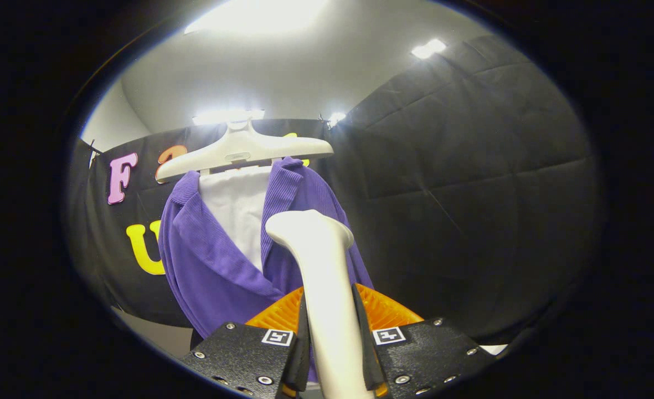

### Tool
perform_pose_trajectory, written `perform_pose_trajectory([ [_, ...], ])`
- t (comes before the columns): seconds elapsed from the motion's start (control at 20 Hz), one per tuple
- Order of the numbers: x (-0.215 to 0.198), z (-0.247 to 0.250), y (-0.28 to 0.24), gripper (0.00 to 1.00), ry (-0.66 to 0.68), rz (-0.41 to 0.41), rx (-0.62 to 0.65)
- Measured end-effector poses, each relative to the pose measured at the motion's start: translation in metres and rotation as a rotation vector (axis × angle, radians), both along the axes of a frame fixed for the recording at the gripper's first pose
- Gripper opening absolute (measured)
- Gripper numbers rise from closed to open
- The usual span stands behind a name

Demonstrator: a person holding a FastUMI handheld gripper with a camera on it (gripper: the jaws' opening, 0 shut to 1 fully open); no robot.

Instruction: Iron the clothes twice with a garment steamer, once on the left side and once on the right side.

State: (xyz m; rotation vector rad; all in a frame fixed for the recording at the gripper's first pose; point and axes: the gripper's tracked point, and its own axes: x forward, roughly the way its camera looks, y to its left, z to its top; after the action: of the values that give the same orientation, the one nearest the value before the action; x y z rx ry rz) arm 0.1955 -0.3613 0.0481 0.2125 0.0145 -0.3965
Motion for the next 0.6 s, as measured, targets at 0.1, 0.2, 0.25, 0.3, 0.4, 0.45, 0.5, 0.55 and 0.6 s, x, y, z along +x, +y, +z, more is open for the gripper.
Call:
perform_pose_trajectory([
  [0.1, 0.015, 0.006, -0.001, 0.37, -0.013, -0.011, -0.012],
  [0.2, 0.025, 0.009, 0.001, 0.38, -0.015, -0.006, -0.03],
  [0.25, 0.031, 0.008, 0.003, 0.38, -0.011, 0.0, -0.037],
  [0.3, 0.037, 0.005, 0.006, 0.37, -0.006, 0.011, -0.044],
  [0.4, 0.044, -0.003, 0.009, 0.38, 0.021, 0.023, -0.07],
  [0.45, 0.045, -0.007, 0.008, 0.38, 0.036, 0.022, -0.086],
  [0.5, 0.044, -0.011, 0.006, 0.38, 0.049, 0.019, -0.102],
  [0.55, 0.044, -0.015, 0.005, 0.38, 0.065, 0.016, -0.121],
  [0.6, 0.041, -0.02, 0.003, 0.38, 0.076, 0.013, -0.132],
])
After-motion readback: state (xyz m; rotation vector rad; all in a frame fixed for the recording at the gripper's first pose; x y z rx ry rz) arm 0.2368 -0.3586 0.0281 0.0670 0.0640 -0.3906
